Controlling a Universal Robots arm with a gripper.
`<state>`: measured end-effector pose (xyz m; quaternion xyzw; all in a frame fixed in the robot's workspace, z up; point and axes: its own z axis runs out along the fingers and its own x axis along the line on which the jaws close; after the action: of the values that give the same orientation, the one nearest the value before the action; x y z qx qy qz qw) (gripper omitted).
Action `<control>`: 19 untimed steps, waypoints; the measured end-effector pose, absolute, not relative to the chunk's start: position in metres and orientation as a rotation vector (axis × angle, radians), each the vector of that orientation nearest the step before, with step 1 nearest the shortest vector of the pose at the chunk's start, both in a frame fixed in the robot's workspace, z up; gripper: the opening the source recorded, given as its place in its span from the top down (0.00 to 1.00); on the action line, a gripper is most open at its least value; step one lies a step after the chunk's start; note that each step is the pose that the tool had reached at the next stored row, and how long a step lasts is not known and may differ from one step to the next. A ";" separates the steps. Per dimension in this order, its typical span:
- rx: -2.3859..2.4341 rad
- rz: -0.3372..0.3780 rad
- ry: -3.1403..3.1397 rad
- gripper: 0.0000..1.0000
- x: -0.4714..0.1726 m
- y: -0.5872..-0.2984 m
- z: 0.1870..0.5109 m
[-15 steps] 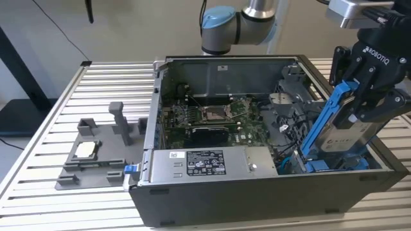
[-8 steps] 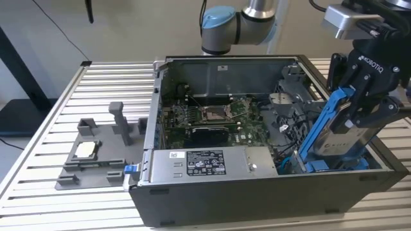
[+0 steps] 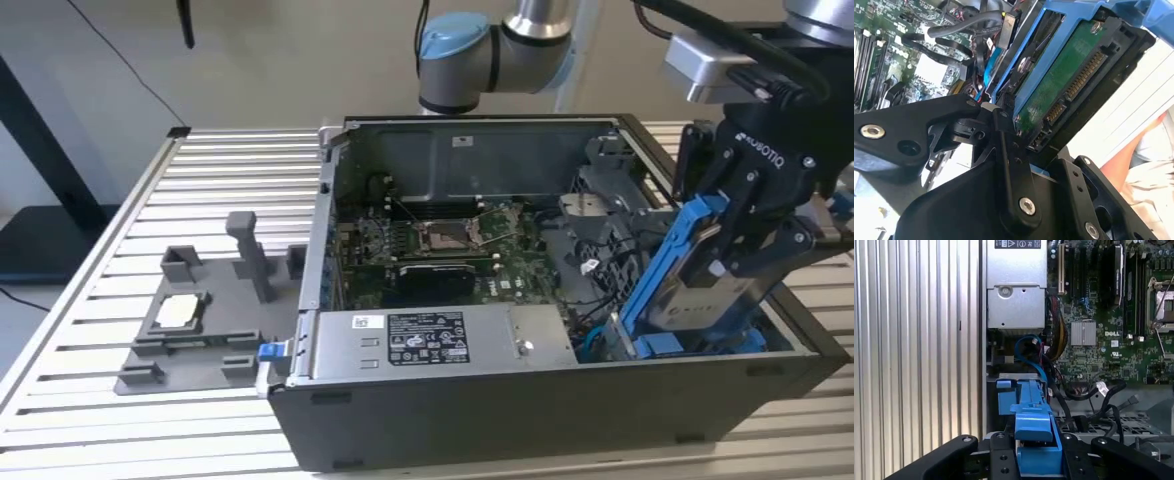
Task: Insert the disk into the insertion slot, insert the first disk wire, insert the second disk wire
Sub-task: 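Insert the disk into the insertion slot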
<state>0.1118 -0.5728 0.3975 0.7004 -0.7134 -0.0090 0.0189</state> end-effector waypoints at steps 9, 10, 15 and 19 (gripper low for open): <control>2.174 -0.028 -2.214 0.67 0.112 -0.573 0.384; 2.174 -0.028 -2.214 0.67 0.112 -0.573 0.383; 2.174 -0.027 -2.214 0.67 0.112 -0.573 0.376; 2.174 -0.027 -2.214 0.67 0.112 -0.573 0.375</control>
<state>0.1117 -0.5728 0.3749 0.7004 -0.7134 -0.0087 0.0195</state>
